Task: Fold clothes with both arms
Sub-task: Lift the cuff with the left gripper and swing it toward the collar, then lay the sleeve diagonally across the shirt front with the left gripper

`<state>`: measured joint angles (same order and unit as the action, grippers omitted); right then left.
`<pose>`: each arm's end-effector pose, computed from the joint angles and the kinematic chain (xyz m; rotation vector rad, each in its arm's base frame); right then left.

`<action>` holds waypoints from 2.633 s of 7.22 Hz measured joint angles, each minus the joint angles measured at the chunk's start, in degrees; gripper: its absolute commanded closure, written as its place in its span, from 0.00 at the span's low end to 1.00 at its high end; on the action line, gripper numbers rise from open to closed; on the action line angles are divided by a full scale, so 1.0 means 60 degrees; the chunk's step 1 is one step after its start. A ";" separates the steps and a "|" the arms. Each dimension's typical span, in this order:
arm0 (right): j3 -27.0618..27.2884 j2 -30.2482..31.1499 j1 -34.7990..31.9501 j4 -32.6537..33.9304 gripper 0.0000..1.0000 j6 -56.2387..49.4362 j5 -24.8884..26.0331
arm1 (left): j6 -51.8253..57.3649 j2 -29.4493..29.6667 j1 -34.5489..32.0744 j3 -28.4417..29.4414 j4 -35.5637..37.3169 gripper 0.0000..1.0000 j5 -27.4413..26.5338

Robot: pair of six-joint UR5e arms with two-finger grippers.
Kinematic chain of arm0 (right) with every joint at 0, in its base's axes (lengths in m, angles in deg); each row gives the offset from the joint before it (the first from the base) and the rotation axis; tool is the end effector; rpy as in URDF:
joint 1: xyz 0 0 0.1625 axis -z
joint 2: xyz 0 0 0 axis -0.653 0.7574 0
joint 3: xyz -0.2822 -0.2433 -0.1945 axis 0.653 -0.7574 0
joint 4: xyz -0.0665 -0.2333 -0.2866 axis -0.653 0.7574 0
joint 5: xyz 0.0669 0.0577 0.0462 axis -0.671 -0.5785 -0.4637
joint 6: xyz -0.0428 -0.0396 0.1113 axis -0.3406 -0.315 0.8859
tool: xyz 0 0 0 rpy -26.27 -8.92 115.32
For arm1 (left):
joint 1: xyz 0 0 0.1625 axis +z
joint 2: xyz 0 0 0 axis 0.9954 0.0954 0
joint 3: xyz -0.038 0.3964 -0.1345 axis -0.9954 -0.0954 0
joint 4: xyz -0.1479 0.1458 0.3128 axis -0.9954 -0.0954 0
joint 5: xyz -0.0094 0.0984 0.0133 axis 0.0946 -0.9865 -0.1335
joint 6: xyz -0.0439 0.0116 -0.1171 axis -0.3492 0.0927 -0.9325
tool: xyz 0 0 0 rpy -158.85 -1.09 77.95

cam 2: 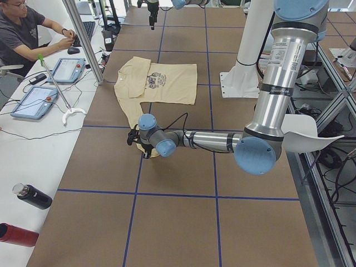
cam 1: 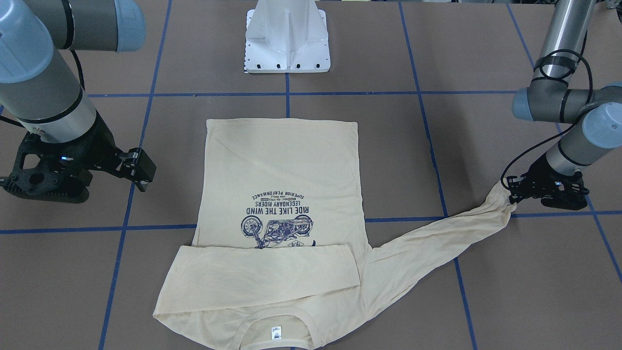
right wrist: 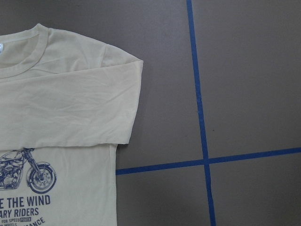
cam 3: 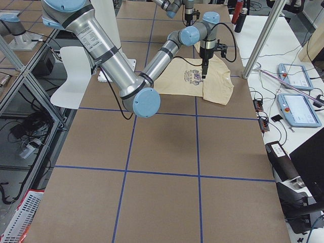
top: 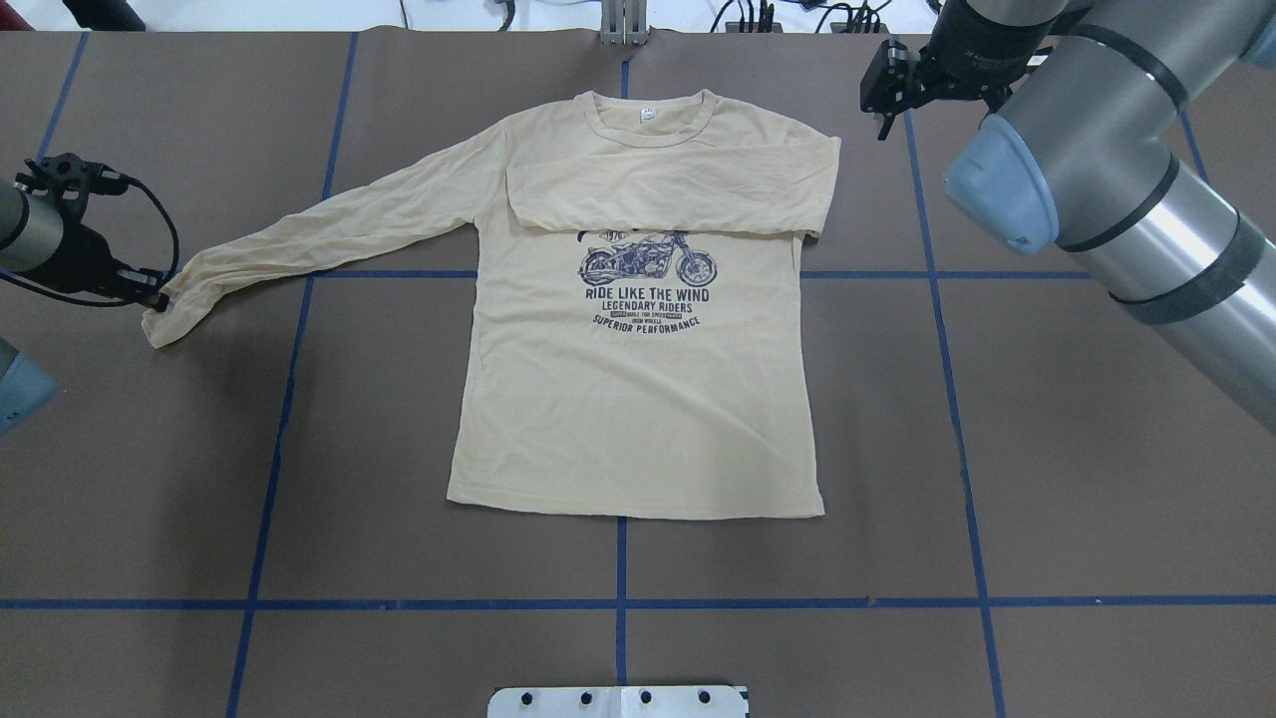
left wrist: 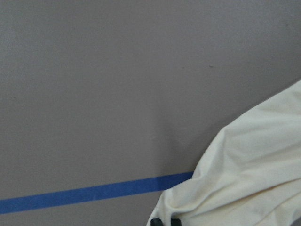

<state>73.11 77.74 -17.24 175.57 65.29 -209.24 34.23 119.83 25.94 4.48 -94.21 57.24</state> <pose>-0.2759 -0.5739 0.2665 0.0291 -0.6960 0.1341 0.2495 -0.5179 0.6040 0.1627 0.8720 0.1195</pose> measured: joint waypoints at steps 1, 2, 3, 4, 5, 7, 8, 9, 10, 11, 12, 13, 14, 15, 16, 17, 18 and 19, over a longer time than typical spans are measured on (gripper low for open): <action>0.0000 0.0013 -0.0006 0.0000 0.00 -0.0016 -0.0007 | -0.0016 0.0000 -0.0010 -0.0290 0.0103 1.00 0.0307; 0.0008 0.0037 -0.0024 -0.0001 0.00 -0.0023 -0.0010 | -0.0027 0.0128 -0.0086 -0.0566 0.0378 1.00 0.0704; 0.0057 0.0110 -0.0043 -0.0001 0.00 -0.0026 -0.0012 | -0.0086 0.0521 -0.0266 -0.0720 0.0889 1.00 0.1065; 0.0144 0.0218 -0.0057 0.0002 0.00 -0.0027 -0.0012 | -0.0256 0.1137 -0.0475 -0.0777 0.1524 1.00 0.1381; 0.0204 0.0312 -0.0065 0.0008 0.00 -0.0031 -0.0012 | -0.0560 0.1748 -0.0648 -0.0782 0.1977 1.00 0.1677; 0.0292 0.0473 -0.0103 0.0013 0.00 -0.0040 -0.0041 | -0.1962 0.2976 -0.0841 -0.0768 0.2209 1.00 0.2371; 0.0359 0.0499 -0.0167 0.0014 0.00 -0.0042 -0.0143 | -0.2919 0.3648 -0.0854 -0.0767 0.2174 1.00 0.2786; 0.0404 0.0537 -0.0245 0.0014 0.00 -0.0042 -0.0264 | -0.3808 0.4327 -0.0819 -0.0757 0.2129 1.00 0.3144; 0.0428 0.0615 -0.0286 0.0007 0.00 -0.0042 -0.0319 | -0.4427 0.4990 -0.0708 -0.0681 0.2081 1.00 0.3336; 0.0428 0.0700 -0.0300 -0.0005 0.00 -0.0042 -0.0335 | -0.4882 0.5679 -0.0557 -0.0437 0.1960 1.00 0.3434; 0.0414 0.0782 -0.0303 -0.0028 0.00 -0.0042 -0.0340 | -0.5282 0.6309 -0.0333 -0.0129 0.1690 1.00 0.3515; 0.0408 0.0841 -0.0307 -0.0055 0.00 -0.0042 -0.0349 | -0.5615 0.6825 -0.0001 0.0236 0.1259 1.00 0.3557; 0.0405 0.0880 -0.0307 -0.0071 0.00 -0.0042 -0.0357 | -0.5847 0.7375 0.0317 0.0954 0.0676 1.00 0.3537; 0.0400 0.0942 -0.0308 -0.0085 0.00 -0.0049 -0.0362 | -0.5959 0.7833 0.0545 0.1898 -0.0075 1.00 0.3332; 0.0398 0.1011 -0.0308 -0.0096 0.00 -0.0062 -0.0363 | -0.6009 0.8052 0.0663 0.2747 -0.0865 1.00 0.2936; 0.0398 0.1041 -0.0308 -0.0101 0.00 -0.0068 -0.0367 | -0.6025 0.8153 0.0739 0.3412 -0.1488 1.00 0.2575; 0.0400 0.1059 -0.0308 -0.0102 0.00 -0.0071 -0.0370 | -0.6035 0.8228 0.0869 0.3896 -0.1972 1.00 0.2201; 0.0393 0.1074 -0.0308 -0.0106 0.00 -0.0071 -0.0364 | -0.6043 0.8291 0.1120 0.4160 -0.2309 1.00 0.1821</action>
<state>75.47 84.18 -19.09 174.94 64.87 -211.42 -2.02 169.57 32.66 29.44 -108.06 68.17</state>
